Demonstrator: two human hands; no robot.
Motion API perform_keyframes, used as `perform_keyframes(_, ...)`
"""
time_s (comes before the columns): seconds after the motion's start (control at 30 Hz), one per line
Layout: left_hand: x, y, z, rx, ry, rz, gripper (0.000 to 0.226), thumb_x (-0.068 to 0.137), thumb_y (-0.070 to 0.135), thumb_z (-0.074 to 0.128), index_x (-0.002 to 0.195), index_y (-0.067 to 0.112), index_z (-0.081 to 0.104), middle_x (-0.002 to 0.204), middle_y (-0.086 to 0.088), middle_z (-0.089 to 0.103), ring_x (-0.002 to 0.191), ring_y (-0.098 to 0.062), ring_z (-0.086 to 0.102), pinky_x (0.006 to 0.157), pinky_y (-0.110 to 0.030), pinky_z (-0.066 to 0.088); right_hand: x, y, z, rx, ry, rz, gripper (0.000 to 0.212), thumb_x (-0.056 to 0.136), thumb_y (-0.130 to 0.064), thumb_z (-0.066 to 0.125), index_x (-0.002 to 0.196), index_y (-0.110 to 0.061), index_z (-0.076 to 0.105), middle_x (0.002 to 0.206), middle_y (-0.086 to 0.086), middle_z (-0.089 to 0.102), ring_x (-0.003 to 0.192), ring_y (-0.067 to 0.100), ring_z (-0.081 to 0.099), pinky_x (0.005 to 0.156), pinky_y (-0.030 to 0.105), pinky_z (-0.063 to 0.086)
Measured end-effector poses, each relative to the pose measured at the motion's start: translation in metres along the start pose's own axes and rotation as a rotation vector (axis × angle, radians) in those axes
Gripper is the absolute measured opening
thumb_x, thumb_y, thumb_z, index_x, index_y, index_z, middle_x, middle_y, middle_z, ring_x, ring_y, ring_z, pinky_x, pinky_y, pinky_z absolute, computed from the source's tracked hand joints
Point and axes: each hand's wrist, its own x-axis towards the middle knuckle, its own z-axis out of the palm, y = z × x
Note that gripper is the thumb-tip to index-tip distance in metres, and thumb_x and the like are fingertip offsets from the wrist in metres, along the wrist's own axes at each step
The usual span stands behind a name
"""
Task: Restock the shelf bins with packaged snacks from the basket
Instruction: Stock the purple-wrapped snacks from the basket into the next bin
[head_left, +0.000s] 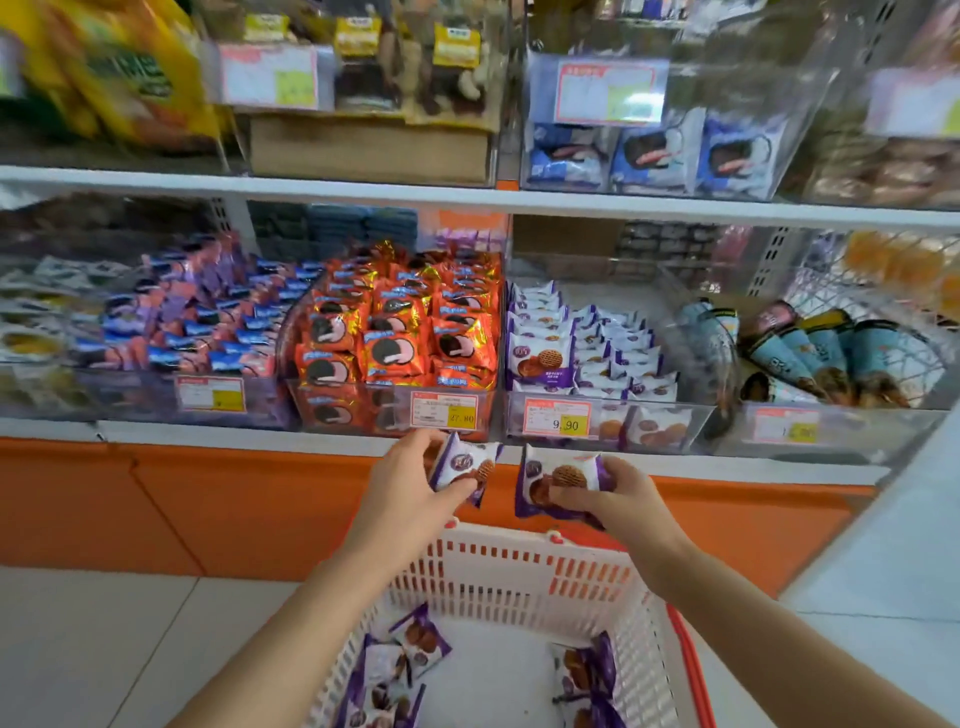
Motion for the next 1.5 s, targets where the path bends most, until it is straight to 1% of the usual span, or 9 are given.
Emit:
perform_keyframes(0.37,0.024,-0.011,-0.013,0.058,0.02,0.181,0.04,0.081,0.001,0.07,0.101,0.028,0.049,0.119,0.012,0.039,0.116,-0.008,0.044,0.076,0.005,0.036,0.028,-0.057,-0.004,-0.213,0.271,-0.313,0.039,0.082,-0.015,0.073,0.11,-0.024,0.047,0.11,-0.004,0.055,0.095,0.016,0.058,0.078,0.031,0.051)
perform_keyframes(0.43,0.032,-0.014,-0.008,0.101,0.001,0.217,0.037,0.083,0.005,0.07,0.102,0.029,0.048,0.133,0.01,0.041,0.127,-0.012,0.04,0.09,-0.003,0.035,0.038,-0.066,-0.004,-0.221,0.334,-0.327,0.036,0.083,-0.017,0.072,0.109,-0.026,0.048,0.109,-0.006,0.055,0.089,0.015,0.058,0.075,0.033,0.054)
perform_keyframes(0.53,0.044,-0.014,0.0,0.255,-0.014,0.236,0.034,0.087,0.018,0.067,0.114,0.027,0.051,0.149,0.011,0.03,0.138,-0.015,0.023,0.111,-0.035,0.021,0.056,-0.075,-0.005,-0.274,0.376,-0.346,0.034,0.085,-0.017,0.07,0.111,-0.022,0.049,0.099,-0.012,0.05,0.076,0.009,0.053,0.056,0.015,0.046)
perform_keyframes(0.6,0.053,-0.014,0.004,0.321,-0.049,0.265,0.035,0.089,0.021,0.064,0.119,0.028,0.049,0.151,0.012,0.025,0.141,-0.013,0.015,0.114,-0.038,0.013,0.07,-0.077,-0.004,-0.334,0.36,-0.37,0.034,0.085,-0.015,0.07,0.114,-0.018,0.052,0.104,-0.012,0.05,0.085,0.009,0.05,0.058,0.015,0.038)
perform_keyframes(0.93,0.067,-0.027,0.007,0.442,-0.101,0.312,0.034,0.094,0.026,0.057,0.125,0.032,0.044,0.153,0.013,0.019,0.144,-0.01,0.006,0.117,-0.035,0.0,0.113,-0.067,0.007,-0.663,0.178,-0.367,0.028,0.082,-0.01,0.072,0.1,-0.022,0.054,0.117,0.001,0.058,0.107,0.022,0.053,0.082,0.032,0.045)
perform_keyframes(1.07,0.067,-0.026,0.006,0.481,-0.119,0.315,0.031,0.095,0.03,0.054,0.123,0.033,0.043,0.154,0.012,0.017,0.144,-0.011,0.004,0.116,-0.036,-0.002,0.11,-0.069,0.009,-1.139,0.295,-0.569,0.034,0.086,-0.024,0.068,0.118,-0.022,0.059,0.12,0.002,0.051,0.117,0.023,0.039,0.1,0.034,0.033)
perform_keyframes(1.17,0.068,-0.023,0.004,0.507,-0.143,0.308,0.033,0.095,0.031,0.054,0.125,0.033,0.041,0.153,0.011,0.017,0.142,-0.012,0.007,0.117,-0.036,0.001,0.106,-0.075,0.01,-1.309,0.296,-0.588,0.036,0.089,-0.03,0.063,0.124,-0.026,0.053,0.12,0.001,0.05,0.114,0.022,0.043,0.096,0.032,0.036)
perform_keyframes(1.33,0.063,-0.015,0.004,0.321,-0.074,0.275,0.035,0.093,0.02,0.058,0.122,0.03,0.041,0.135,0.007,0.025,0.128,-0.016,0.029,0.105,-0.029,0.034,0.102,-0.078,0.011,-1.137,0.233,-0.492,0.036,0.092,-0.02,0.058,0.124,-0.02,0.044,0.121,0.003,0.055,0.099,0.023,0.059,0.072,0.033,0.048)
perform_keyframes(1.5,0.065,-0.002,0.008,0.115,0.074,0.269,0.038,0.089,0.022,0.064,0.122,0.029,0.046,0.12,0.009,0.043,0.115,-0.011,0.04,0.093,-0.031,0.043,0.1,-0.071,0.006,-1.056,0.204,-0.556,0.02,0.098,-0.026,0.046,0.117,-0.019,0.045,0.104,0.0,0.064,0.085,0.021,0.064,0.067,0.036,0.052)
